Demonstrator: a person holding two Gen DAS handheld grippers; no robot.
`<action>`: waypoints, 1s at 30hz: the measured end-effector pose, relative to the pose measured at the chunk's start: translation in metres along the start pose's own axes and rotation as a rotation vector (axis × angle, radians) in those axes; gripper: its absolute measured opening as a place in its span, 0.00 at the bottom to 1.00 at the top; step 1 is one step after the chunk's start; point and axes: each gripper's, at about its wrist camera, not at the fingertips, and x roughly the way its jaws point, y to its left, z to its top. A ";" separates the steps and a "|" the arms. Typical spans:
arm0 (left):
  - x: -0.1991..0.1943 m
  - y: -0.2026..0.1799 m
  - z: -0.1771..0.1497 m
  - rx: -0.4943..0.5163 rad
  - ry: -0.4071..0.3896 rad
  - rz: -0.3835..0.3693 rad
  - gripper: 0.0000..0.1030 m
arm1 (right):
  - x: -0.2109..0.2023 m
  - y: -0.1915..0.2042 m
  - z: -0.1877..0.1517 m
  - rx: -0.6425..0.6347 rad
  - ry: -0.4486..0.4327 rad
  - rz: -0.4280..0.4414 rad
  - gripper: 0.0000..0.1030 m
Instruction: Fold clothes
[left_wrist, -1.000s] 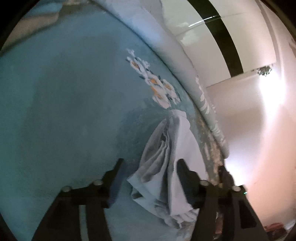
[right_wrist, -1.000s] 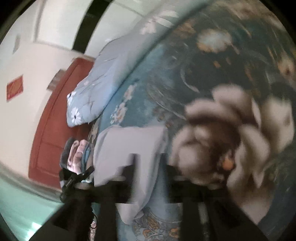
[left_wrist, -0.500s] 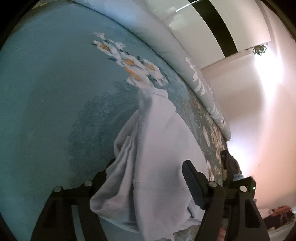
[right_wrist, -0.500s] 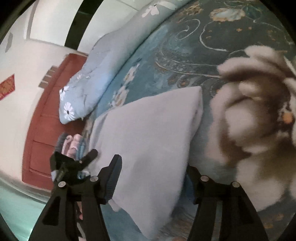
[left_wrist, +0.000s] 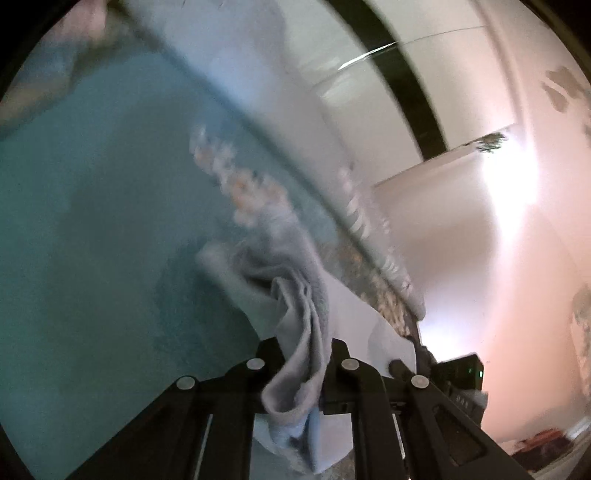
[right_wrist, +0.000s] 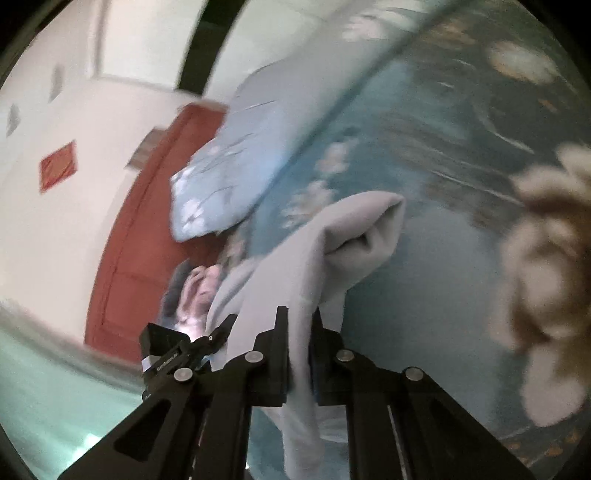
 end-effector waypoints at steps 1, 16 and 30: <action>-0.019 -0.007 0.000 0.026 -0.037 0.002 0.11 | 0.003 0.009 0.001 -0.025 0.014 0.026 0.09; -0.014 0.047 -0.081 0.022 0.122 0.135 0.15 | 0.016 -0.048 -0.030 -0.056 0.197 -0.126 0.09; -0.035 0.045 -0.029 -0.005 0.021 0.155 0.52 | 0.001 -0.050 -0.016 -0.059 0.121 -0.214 0.13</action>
